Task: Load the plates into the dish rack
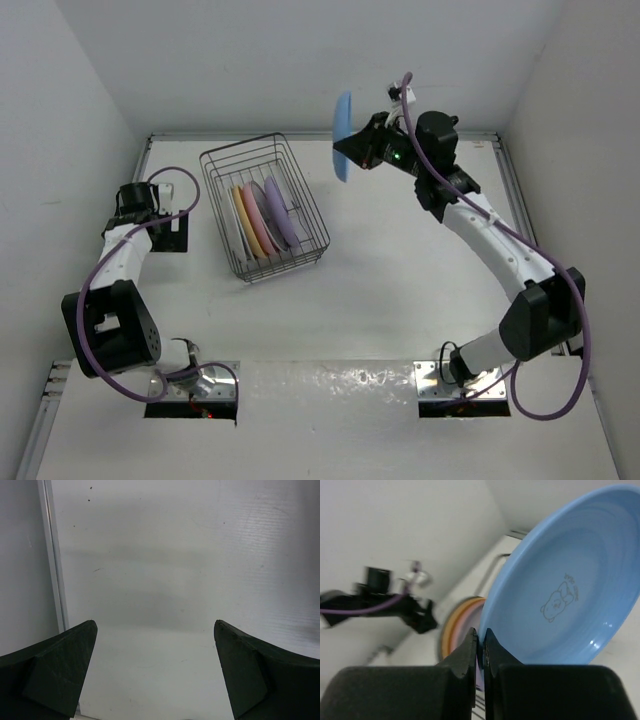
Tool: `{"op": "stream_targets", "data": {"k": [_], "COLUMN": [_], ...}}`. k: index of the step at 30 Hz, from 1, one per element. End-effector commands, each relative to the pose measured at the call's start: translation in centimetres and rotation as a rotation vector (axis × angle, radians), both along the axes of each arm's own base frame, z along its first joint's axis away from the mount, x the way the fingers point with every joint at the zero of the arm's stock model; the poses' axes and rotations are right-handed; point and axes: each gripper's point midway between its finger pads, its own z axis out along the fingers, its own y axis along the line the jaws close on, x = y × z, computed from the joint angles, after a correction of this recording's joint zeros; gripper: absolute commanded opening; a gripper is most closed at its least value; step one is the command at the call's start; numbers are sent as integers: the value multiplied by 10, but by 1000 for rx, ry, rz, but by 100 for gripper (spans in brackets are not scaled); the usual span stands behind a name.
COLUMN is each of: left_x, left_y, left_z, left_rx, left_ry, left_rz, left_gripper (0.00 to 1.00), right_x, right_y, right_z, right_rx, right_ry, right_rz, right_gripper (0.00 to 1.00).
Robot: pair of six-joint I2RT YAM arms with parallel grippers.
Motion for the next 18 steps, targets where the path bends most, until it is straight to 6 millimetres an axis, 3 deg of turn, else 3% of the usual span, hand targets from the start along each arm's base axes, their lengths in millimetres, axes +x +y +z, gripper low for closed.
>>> {"op": "stream_targets", "data": {"k": [1,3,10,18], "left_x": [16,17,16,14], "left_y": [6,6,3,5], "left_z": [22,24,23,25], "left_rx": [32,31,13,28], "left_ry": [-78,-83,-81,-76], "left_rz": [-8,-10,-6,-7], "left_gripper": [100,100,100,100], "right_x": [-37,-54,-69,-52], "right_y": [40,60,91,95], "right_z": [66,75,18,-34], "right_rx": [371,452,348,164], "right_ry": [-32,-18,124,163], "right_rz": [190,287,465,438], "right_gripper": [0,0,0,0]}}
